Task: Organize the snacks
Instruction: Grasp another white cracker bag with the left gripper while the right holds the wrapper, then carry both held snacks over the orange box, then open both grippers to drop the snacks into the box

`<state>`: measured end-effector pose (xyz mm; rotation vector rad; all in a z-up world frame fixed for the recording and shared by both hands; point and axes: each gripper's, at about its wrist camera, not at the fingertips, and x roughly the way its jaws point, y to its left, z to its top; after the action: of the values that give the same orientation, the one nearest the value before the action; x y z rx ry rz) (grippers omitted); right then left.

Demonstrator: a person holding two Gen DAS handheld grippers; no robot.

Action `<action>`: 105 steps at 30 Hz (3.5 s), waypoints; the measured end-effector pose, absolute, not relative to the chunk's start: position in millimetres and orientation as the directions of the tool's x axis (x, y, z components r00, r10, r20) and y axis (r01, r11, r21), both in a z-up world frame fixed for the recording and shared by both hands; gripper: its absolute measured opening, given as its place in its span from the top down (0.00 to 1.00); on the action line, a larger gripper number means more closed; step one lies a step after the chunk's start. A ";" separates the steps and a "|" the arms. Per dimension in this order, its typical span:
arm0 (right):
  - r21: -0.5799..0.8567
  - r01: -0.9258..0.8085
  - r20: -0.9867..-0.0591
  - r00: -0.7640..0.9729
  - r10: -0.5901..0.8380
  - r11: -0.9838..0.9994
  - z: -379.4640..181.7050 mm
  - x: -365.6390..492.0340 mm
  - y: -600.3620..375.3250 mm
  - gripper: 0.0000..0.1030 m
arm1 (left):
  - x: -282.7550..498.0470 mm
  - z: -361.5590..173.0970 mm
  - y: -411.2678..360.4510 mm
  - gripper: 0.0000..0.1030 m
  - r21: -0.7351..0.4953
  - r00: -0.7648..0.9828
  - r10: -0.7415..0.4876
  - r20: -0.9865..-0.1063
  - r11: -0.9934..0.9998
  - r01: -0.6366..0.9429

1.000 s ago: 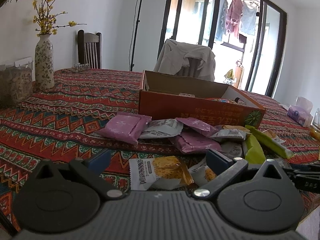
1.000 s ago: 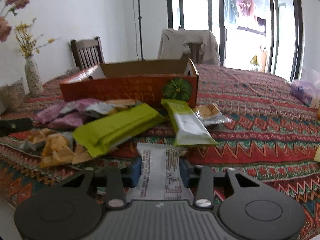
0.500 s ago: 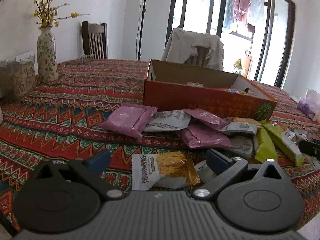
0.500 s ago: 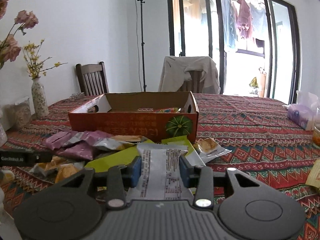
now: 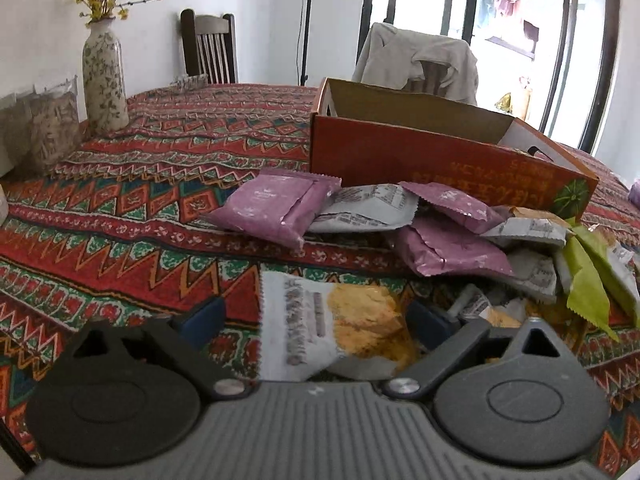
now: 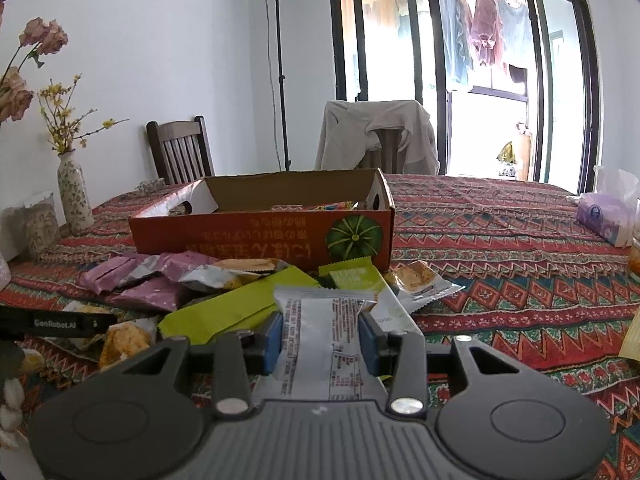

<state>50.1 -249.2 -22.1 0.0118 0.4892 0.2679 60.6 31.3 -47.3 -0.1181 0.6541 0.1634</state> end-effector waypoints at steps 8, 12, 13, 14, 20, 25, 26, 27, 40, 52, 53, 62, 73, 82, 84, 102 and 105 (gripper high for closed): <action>0.078 -0.257 -0.468 0.843 0.264 0.963 -25.2 49.9 -247.8 0.62 | 51.3 -47.1 26.6 0.34 -0.034 0.807 0.113 -0.580 0.986 -0.163; 0.080 -0.256 -0.465 0.845 0.264 0.963 -24.9 49.9 -247.7 0.62 | 44.1 -42.0 26.2 0.38 -0.041 0.826 0.098 -0.555 0.989 -0.145; 0.081 -0.257 -0.464 0.845 0.264 0.963 -24.7 49.7 -247.6 0.62 | 42.8 -40.4 25.8 0.38 -0.035 0.831 0.101 -0.547 0.989 -0.144; 0.081 -0.257 -0.463 0.846 0.265 0.963 -24.5 49.7 -247.6 0.62 | 41.5 -38.5 25.6 0.38 -0.033 0.836 0.102 -0.540 0.989 -0.142; 0.082 -0.263 -0.446 0.853 0.272 0.961 -21.2 49.2 -248.2 0.62 | 36.7 -21.9 30.0 0.38 -0.045 0.866 0.095 -0.491 0.990 -0.134; 0.084 -0.262 -0.422 0.865 0.273 0.961 -13.3 55.8 -248.4 0.62 | 39.2 -6.1 31.0 0.38 -0.045 0.889 0.089 -0.450 0.991 -0.122; 0.085 -0.262 -0.415 0.868 0.273 0.961 -11.1 58.1 -248.1 0.62 | 41.2 -2.4 30.6 0.38 -0.044 0.893 0.087 -0.441 0.992 -0.118; 0.086 -0.261 -0.408 0.871 0.273 0.961 -8.4 62.0 -247.3 0.62 | 43.3 1.3 30.0 0.38 -0.042 0.898 0.085 -0.431 0.993 -0.114; 0.110 -0.266 -0.313 0.905 0.287 0.958 29.5 121.1 -232.3 0.62 | 92.3 44.9 8.7 0.38 -0.020 0.943 0.044 -0.328 0.998 -0.054; 0.103 -0.254 -0.299 0.914 0.273 0.962 49.0 200.9 -199.1 0.62 | 159.5 64.2 -6.7 0.38 -0.035 0.951 0.023 -0.307 0.999 -0.036; 0.106 -0.253 -0.302 0.913 0.274 0.962 49.3 207.3 -196.6 0.62 | 165.1 64.1 -7.0 0.38 -0.037 0.951 0.025 -0.308 0.999 -0.039; 0.135 -0.223 -0.344 0.903 0.257 0.965 30.7 255.3 -177.1 0.62 | 217.2 51.9 -8.5 0.38 -0.046 0.946 0.062 -0.319 0.996 -0.081; 0.134 -0.255 -0.422 0.860 0.288 0.958 -3.2 268.0 -173.1 0.61 | 237.1 13.8 5.2 0.38 -0.046 0.926 0.050 -0.374 0.996 -0.073; 0.124 -0.239 -0.430 0.862 0.269 0.963 -8.0 264.7 -174.2 0.45 | 231.1 11.1 14.3 0.14 -0.094 0.938 0.052 -0.344 0.992 -0.089; 0.130 -0.231 -0.426 0.865 0.264 0.964 -7.8 264.2 -176.8 0.24 | 228.2 12.8 15.6 0.00 -0.107 0.943 0.064 -0.326 0.989 -0.104; 0.142 -0.204 -0.416 0.876 0.245 0.969 -4.7 260.9 -182.8 0.00 | 216.2 21.7 18.1 0.00 -0.152 0.951 0.053 -0.306 0.983 -0.104; 0.142 -0.211 -0.409 0.877 0.251 0.967 -1.0 259.0 -182.9 0.00 | 214.2 25.6 18.2 0.00 -0.170 0.954 0.046 -0.295 0.980 -0.100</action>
<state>259.0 -182.9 -1.0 0.0940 0.4388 0.2412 214.2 18.2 25.6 -0.1842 0.2946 0.0745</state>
